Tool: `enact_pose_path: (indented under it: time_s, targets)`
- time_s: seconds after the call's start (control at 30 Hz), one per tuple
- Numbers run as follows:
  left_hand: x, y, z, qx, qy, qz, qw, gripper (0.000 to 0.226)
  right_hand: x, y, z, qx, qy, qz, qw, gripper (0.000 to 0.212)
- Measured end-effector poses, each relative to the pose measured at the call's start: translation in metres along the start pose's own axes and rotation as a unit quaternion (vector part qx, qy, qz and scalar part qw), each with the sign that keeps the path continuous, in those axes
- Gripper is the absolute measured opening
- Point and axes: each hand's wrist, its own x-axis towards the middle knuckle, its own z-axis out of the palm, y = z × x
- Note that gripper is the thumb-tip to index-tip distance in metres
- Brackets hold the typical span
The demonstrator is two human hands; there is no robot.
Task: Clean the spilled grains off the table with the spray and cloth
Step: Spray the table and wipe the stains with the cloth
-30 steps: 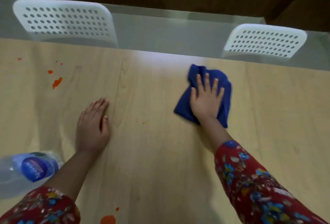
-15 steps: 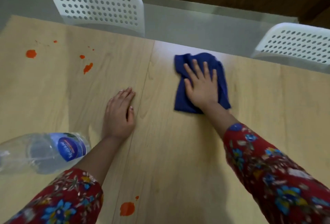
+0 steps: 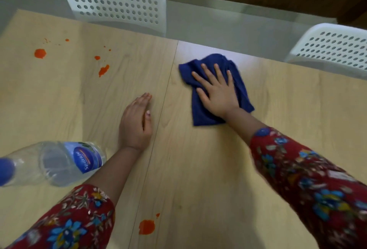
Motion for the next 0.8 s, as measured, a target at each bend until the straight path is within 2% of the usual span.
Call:
enact_pose_path:
  time_s: [0.07,0.13,0.23,0.33,0.43,0.5,0.53,0.6,0.7,0.77,0.8]
  targets:
    - [0.0,-0.001,0.0,-0.006,0.003,-0.001,1.0,0.048,-0.011,-0.042,0.007,0.011,-0.014,-0.073,0.997,0.057]
    - [0.0,-0.003,0.001,-0.009,0.004,0.005,1.0,0.048,-0.061,-0.073,0.017,0.011,-0.031,-0.173,0.984,0.054]
    - [-0.001,-0.004,0.0,0.003,-0.006,0.01,1.0,0.05,-0.14,-0.065,0.018,0.003,-0.063,-0.234,0.97,0.054]
    - [0.0,-0.002,-0.002,0.021,-0.021,0.017,0.999,0.052,-0.149,0.003,0.01,-0.009,-0.05,-0.19,0.981,0.055]
    - [0.0,-0.001,-0.002,0.047,-0.038,0.042,0.997,0.053,-0.113,0.06,0.001,-0.024,-0.015,-0.011,1.0,0.056]
    - [-0.001,0.001,-0.001,0.052,-0.064,0.059,0.995,0.054,-0.092,0.056,-0.001,-0.01,0.007,0.086,0.996,0.057]
    - [-0.001,0.002,-0.002,0.055,-0.077,0.066,0.993,0.054,-0.09,0.042,0.001,-0.008,0.011,0.101,0.995,0.058]
    - [-0.001,0.003,-0.003,0.071,-0.094,0.081,0.99,0.054,-0.114,0.003,0.01,0.004,0.023,0.043,0.999,0.057]
    - [-0.014,0.021,0.002,0.088,-0.103,0.085,0.987,0.051,-0.203,-0.027,0.019,-0.005,-0.034,-0.137,0.99,0.053]
    - [-0.033,0.05,0.016,0.064,-0.116,0.063,0.989,0.056,-0.231,0.008,0.013,0.001,-0.041,-0.153,0.987,0.052]
    - [-0.043,0.066,0.025,0.048,-0.142,0.049,0.987,0.063,-0.232,0.033,0.012,-0.008,-0.027,-0.122,0.992,0.053]
